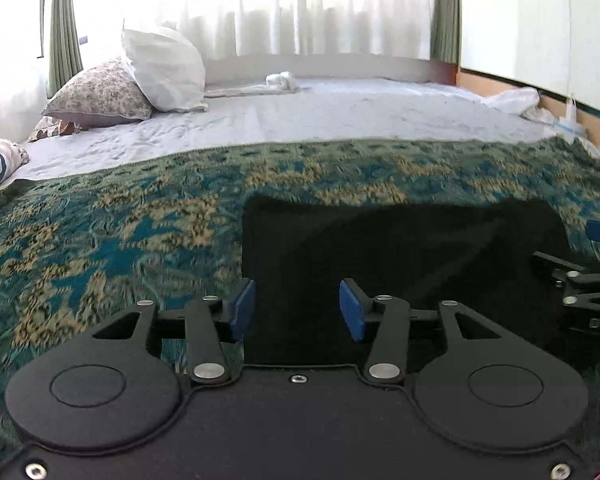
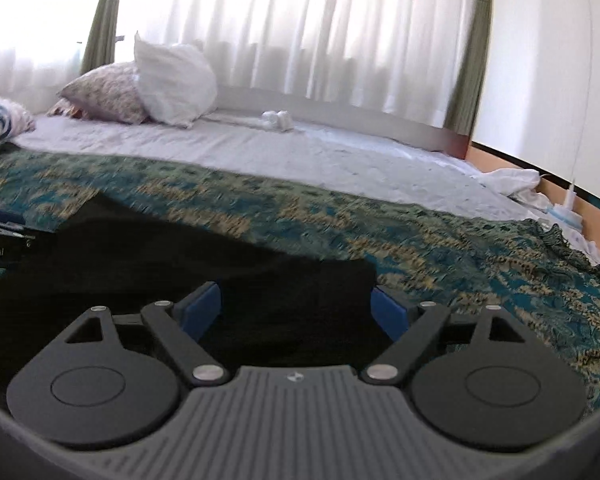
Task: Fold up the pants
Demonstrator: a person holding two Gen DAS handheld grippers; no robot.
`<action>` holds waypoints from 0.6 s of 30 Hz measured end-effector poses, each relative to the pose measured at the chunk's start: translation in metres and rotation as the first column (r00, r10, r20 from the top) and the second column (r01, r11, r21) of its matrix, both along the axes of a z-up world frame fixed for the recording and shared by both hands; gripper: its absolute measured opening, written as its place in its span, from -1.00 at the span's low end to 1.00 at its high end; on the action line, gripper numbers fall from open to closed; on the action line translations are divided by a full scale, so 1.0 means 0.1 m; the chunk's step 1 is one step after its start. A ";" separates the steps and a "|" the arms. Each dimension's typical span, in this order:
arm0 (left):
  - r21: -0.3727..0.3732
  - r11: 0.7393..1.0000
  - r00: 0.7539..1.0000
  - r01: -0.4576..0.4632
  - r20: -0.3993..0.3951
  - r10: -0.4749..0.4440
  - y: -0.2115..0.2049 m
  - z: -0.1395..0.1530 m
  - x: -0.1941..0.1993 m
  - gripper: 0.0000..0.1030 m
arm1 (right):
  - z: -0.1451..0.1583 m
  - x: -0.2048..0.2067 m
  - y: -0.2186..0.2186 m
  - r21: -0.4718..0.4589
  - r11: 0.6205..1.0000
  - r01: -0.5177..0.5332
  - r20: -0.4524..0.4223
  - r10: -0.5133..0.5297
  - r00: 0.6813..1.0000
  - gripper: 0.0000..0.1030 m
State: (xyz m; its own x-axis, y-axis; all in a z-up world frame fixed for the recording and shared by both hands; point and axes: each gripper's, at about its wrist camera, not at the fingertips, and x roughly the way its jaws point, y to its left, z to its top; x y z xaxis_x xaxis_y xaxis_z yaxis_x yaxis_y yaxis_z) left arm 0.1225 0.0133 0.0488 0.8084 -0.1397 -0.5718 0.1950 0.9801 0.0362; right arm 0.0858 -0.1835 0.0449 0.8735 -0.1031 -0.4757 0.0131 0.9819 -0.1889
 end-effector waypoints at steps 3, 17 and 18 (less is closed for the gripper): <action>0.016 1.000 0.999 -0.009 -0.030 0.010 0.02 -0.07 -0.12 -0.11 | -0.12 -0.03 0.03 -0.042 0.999 0.027 -0.057 -0.029 0.998 0.76; -0.091 0.994 0.995 -0.053 -0.083 0.045 0.27 -0.21 -0.62 -0.10 | -0.24 -0.29 -0.33 0.100 0.984 0.147 -0.137 -0.133 0.982 0.90; -0.099 0.994 0.996 -0.052 -0.084 0.044 0.29 -0.20 -0.65 -0.10 | -0.24 -0.30 -0.31 0.096 0.985 0.145 -0.137 -0.132 0.982 0.90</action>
